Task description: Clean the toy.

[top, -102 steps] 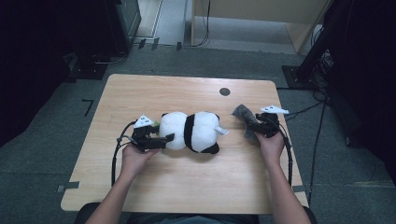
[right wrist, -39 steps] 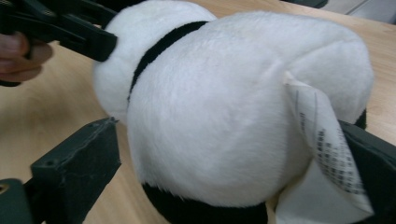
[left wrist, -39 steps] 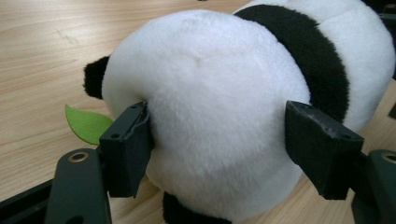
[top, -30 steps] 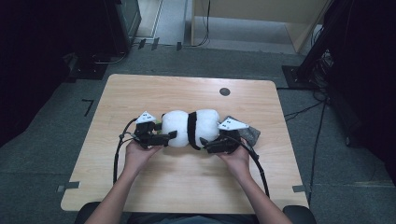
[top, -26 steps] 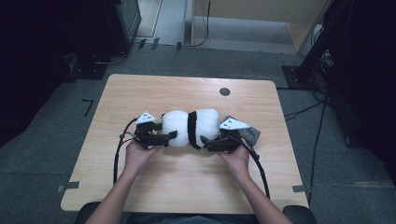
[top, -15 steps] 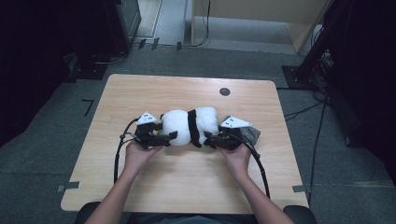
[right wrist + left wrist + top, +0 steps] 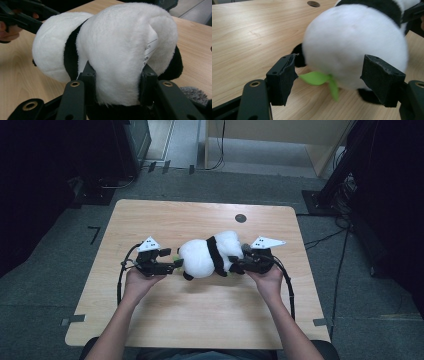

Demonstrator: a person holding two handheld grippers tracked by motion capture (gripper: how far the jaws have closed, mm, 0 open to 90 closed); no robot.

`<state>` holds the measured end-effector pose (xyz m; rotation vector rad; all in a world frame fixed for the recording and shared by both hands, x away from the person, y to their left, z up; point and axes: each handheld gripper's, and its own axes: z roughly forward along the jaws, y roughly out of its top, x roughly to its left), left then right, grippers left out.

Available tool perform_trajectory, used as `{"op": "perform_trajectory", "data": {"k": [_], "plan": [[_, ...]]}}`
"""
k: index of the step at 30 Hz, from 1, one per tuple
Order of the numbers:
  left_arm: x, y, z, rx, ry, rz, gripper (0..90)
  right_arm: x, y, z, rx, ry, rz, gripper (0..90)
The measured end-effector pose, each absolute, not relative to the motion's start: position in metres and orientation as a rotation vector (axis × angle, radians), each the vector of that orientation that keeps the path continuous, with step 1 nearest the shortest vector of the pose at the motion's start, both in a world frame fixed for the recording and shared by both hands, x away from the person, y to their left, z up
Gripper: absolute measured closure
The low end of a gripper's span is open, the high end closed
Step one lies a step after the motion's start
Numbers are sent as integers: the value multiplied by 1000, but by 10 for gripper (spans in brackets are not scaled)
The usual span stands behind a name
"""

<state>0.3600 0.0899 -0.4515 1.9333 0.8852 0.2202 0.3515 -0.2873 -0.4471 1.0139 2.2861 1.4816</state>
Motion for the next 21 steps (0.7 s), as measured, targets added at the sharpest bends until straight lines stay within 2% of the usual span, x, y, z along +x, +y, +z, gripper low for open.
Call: {"op": "perform_trajectory", "data": {"k": [5, 9, 13, 17, 21], "plan": [[366, 100, -454, 1904, 904, 150, 311, 351, -298, -441, 978, 2294, 1572, 595], [364, 97, -456, 1906, 821, 89, 307, 350, -298, -441, 902, 2331, 1644, 595], [365, 97, -458, 1880, 778, 4, 239, 351, -302, -442, 868, 2352, 1696, 592], [362, 97, -456, 1859, 724, -6, 236, 353, -301, -444, 841, 2377, 1726, 576], [360, 94, -456, 1875, 694, -4, 182, 355, -297, -444, 834, 2387, 1712, 554]]}}
